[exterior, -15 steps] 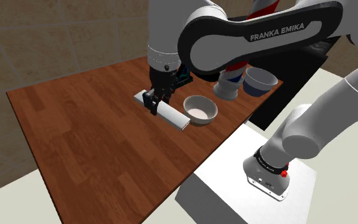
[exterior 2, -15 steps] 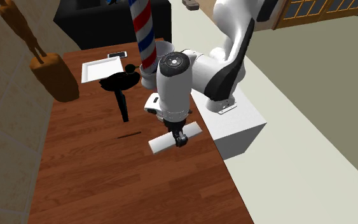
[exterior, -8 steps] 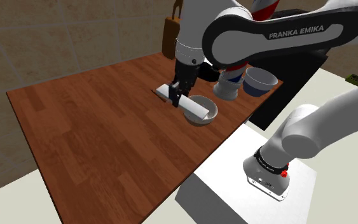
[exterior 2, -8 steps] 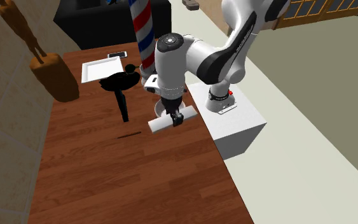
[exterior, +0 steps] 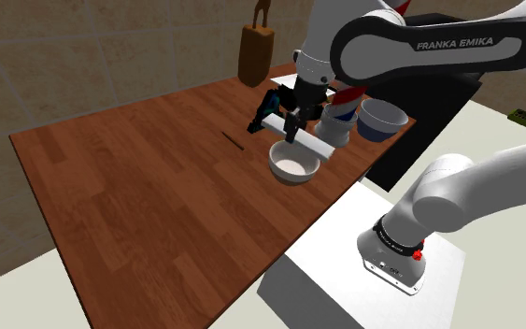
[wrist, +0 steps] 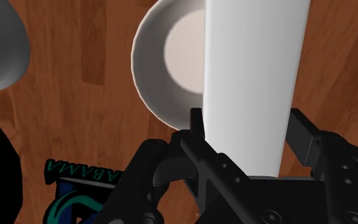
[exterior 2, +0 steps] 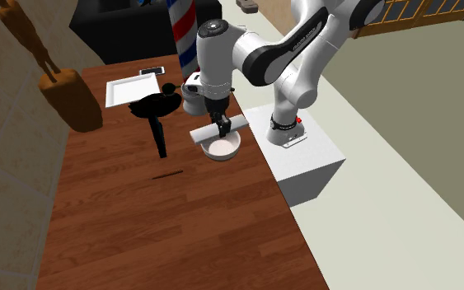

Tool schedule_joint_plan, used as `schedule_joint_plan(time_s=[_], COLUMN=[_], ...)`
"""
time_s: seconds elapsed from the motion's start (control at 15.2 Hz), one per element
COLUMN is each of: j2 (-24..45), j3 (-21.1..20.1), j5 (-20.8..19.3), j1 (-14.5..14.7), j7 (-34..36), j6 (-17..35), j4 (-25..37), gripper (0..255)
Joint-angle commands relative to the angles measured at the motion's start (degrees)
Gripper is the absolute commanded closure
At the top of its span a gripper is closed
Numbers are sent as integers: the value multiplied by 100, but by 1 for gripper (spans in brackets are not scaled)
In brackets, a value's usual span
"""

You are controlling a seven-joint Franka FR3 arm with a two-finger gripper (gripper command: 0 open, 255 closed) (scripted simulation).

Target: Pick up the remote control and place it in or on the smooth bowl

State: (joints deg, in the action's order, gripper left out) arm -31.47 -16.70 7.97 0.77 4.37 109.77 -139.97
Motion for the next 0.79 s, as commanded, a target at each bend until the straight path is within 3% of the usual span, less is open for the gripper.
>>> schedule_joint_plan(time_s=[0.0,0.73], j2=[-211,30], j3=[202,85], j5=[-58,4], j1=[-59,-39], j7=[-245,-231], j6=[-48,876], j4=[-175,-859], gripper=[255,255])
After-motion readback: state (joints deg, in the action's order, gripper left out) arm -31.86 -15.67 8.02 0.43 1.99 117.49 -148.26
